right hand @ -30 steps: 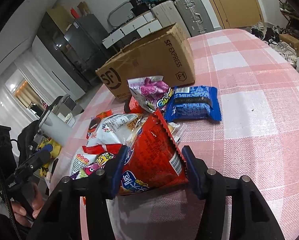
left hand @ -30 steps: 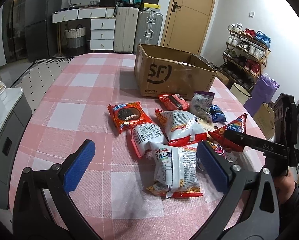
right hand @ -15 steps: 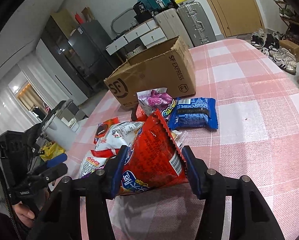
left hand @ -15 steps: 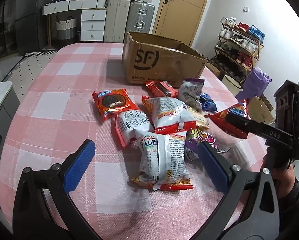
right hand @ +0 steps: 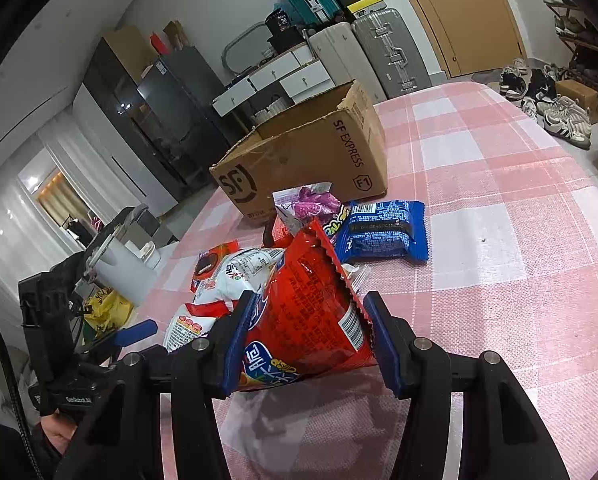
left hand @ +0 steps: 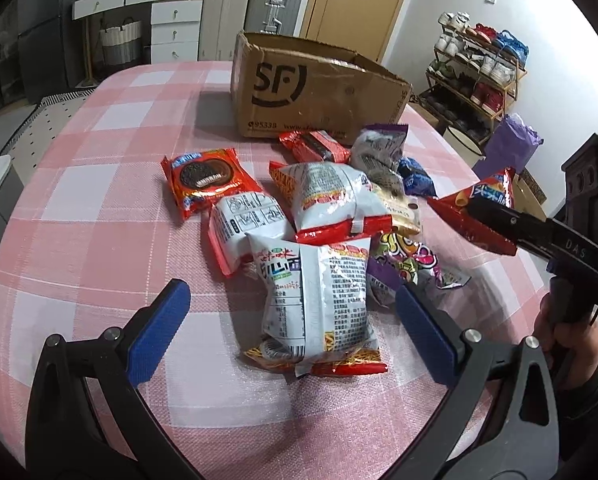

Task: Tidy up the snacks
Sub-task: 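Grasp the white biscuit bag with the left tool while the right tool lifts the red chip bag, then carry both bags over the cardboard box and open both tools to drop them, then withdraw both tools from the box back toward the snack pile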

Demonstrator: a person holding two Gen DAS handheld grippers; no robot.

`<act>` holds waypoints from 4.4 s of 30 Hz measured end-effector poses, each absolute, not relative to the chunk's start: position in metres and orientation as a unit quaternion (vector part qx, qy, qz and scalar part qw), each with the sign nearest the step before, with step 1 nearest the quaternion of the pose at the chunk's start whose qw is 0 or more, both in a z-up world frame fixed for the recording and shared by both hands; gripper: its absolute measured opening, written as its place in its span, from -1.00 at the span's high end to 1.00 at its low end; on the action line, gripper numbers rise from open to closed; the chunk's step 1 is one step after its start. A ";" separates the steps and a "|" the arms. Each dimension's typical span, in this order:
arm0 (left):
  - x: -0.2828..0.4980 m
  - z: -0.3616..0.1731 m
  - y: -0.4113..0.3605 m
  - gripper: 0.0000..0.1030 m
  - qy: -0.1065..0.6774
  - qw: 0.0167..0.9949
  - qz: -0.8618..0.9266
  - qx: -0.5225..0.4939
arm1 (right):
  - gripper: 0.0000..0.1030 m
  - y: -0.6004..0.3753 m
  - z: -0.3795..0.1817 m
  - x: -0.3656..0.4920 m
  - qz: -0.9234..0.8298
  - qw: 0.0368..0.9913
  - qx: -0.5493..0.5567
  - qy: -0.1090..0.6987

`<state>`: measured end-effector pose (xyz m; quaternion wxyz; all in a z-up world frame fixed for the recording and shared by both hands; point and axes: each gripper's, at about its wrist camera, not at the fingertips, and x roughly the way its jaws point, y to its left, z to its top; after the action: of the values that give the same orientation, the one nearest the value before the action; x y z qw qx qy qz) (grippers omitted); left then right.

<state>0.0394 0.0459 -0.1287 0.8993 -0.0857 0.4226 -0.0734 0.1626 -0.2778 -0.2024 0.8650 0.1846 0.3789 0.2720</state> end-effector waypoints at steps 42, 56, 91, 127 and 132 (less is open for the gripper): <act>0.026 -0.120 0.065 0.20 0.412 0.886 -0.154 -0.149 | -0.07 -0.278 -0.177 0.143 0.275 0.875 0.171 0.360; 0.022 -0.042 0.073 0.19 0.343 0.919 -0.140 -0.131 | -0.07 -0.261 -0.126 0.125 0.313 0.882 0.147 0.321; 0.180 0.111 0.049 0.18 0.287 0.947 -0.130 -0.066 | -0.07 -0.218 0.011 0.219 0.328 0.907 0.090 0.248; 0.414 -0.039 0.054 -0.43 0.402 0.908 -0.093 -0.079 | -0.18 -0.184 -0.116 0.406 0.261 0.898 0.067 0.348; 0.390 -0.026 0.058 -0.50 0.383 0.916 -0.086 -0.080 | -0.18 -0.202 -0.099 0.392 0.257 0.906 0.085 0.327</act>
<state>0.3897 0.0582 -0.0259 0.9164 -0.0802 0.3825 -0.0865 0.3916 -0.2016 -0.0993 0.9056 0.0852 0.3268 0.2567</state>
